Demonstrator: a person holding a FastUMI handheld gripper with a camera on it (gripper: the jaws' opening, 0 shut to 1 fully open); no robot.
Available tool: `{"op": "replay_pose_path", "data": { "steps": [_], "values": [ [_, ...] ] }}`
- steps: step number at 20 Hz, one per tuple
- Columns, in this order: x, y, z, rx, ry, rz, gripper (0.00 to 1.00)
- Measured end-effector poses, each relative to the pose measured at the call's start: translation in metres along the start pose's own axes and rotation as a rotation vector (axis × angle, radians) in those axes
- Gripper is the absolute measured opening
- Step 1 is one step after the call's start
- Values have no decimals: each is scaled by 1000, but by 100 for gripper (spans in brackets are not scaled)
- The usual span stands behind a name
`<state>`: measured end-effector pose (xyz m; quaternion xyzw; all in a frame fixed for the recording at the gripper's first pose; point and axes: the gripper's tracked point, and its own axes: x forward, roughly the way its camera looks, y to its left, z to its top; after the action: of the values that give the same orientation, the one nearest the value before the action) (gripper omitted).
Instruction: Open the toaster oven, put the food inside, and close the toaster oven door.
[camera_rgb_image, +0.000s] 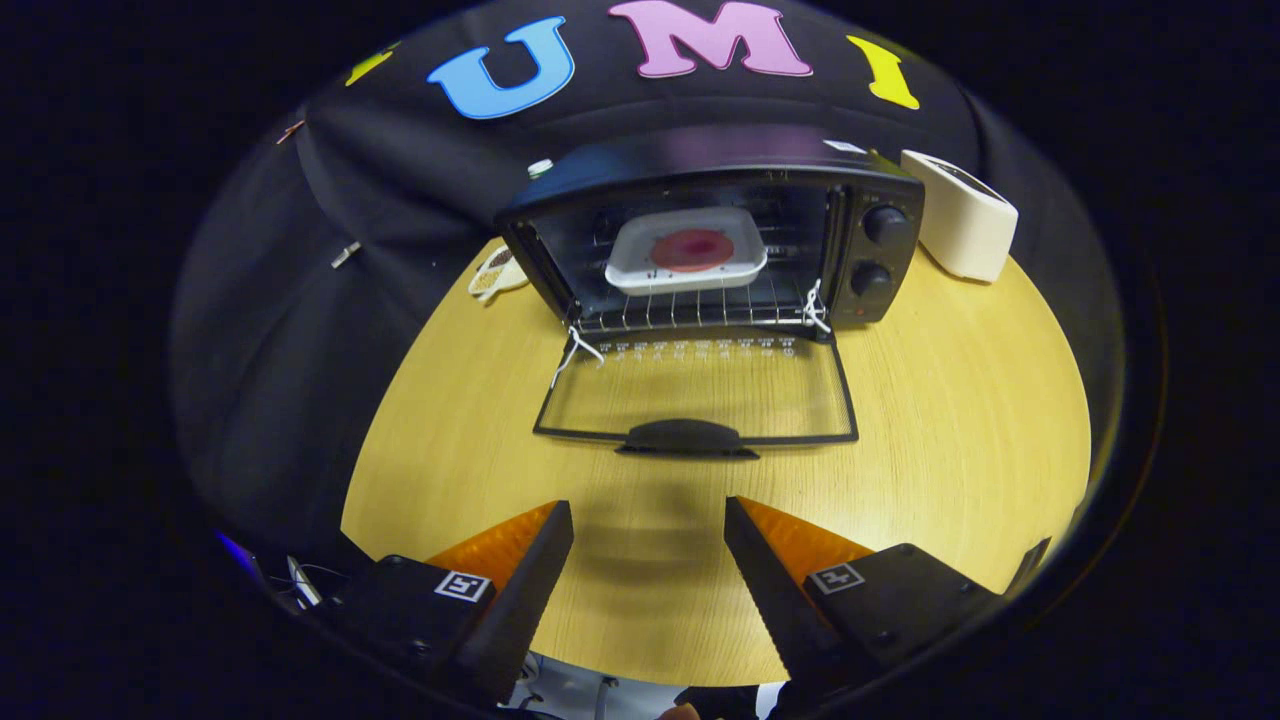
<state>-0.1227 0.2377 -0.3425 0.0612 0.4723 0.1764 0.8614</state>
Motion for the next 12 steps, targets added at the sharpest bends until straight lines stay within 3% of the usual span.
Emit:
{"op": "replay_pose_path", "data": {
  "steps": [5,12],
  "values": [
    [19,-7,-25,-68,53,-58,99],
    [48,-35,-25,-117,46,-185,99]
  ]
}}
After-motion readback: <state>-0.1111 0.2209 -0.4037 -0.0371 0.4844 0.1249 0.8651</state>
